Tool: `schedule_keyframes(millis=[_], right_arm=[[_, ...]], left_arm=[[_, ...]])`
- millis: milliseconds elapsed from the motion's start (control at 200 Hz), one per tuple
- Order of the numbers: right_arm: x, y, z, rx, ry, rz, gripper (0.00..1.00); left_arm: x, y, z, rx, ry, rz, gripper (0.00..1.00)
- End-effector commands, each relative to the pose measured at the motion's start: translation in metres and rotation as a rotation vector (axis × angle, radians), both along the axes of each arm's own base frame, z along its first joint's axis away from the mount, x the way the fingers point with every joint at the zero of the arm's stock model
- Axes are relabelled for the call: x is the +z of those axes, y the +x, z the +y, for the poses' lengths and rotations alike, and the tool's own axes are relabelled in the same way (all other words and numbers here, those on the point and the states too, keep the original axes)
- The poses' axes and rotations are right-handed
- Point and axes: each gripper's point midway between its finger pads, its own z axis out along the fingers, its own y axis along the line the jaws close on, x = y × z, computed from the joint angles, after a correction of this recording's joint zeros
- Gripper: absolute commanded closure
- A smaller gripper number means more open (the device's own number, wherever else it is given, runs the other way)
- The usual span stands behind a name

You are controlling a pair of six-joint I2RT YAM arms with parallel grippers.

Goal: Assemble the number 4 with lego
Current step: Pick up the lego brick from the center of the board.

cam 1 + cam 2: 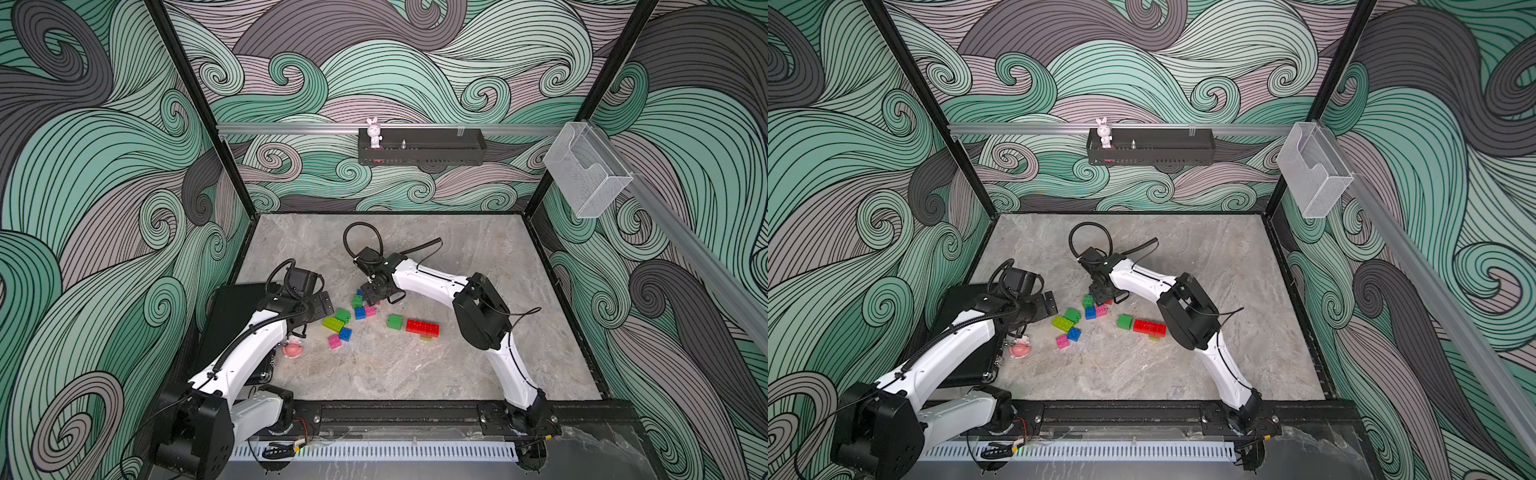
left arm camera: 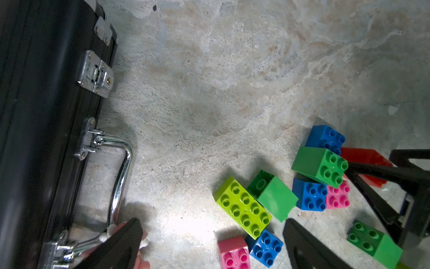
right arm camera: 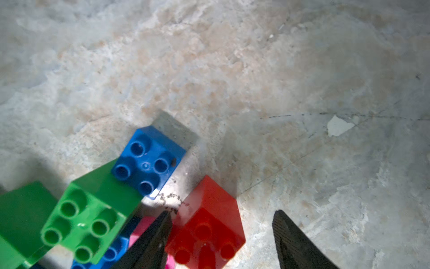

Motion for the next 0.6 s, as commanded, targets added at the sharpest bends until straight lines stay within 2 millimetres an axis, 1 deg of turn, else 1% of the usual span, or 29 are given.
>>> schedule_keyframes(millis=[0, 115, 170, 245, 345, 490, 596], right_arm=[[0.006, 0.008, -0.014, -0.087, -0.019, -0.050, 0.30], [0.010, 0.005, -0.024, -0.085, -0.027, -0.051, 0.33], [0.013, 0.004, -0.026, -0.093, -0.006, -0.045, 0.35], [0.011, 0.003, -0.027, -0.109, 0.015, -0.034, 0.38], [0.008, 0.004, -0.024, -0.121, 0.031, -0.031, 0.42], [0.007, 0.010, -0.016, -0.104, 0.056, -0.043, 0.42], [0.001, 0.011, -0.014, -0.082, 0.048, -0.035, 0.44]], left_arm=[[0.003, 0.003, -0.002, -0.010, -0.010, 0.004, 0.01], [0.003, 0.002, -0.003, -0.017, -0.012, 0.016, 0.01], [0.003, 0.002, -0.004, -0.019, -0.013, 0.019, 0.01], [0.002, 0.003, -0.005, -0.023, -0.017, 0.026, 0.01], [0.001, 0.002, -0.006, -0.029, -0.018, 0.040, 0.01], [0.000, 0.002, -0.007, -0.035, -0.018, 0.062, 0.01], [-0.001, 0.002, -0.008, -0.038, -0.019, 0.068, 0.02]])
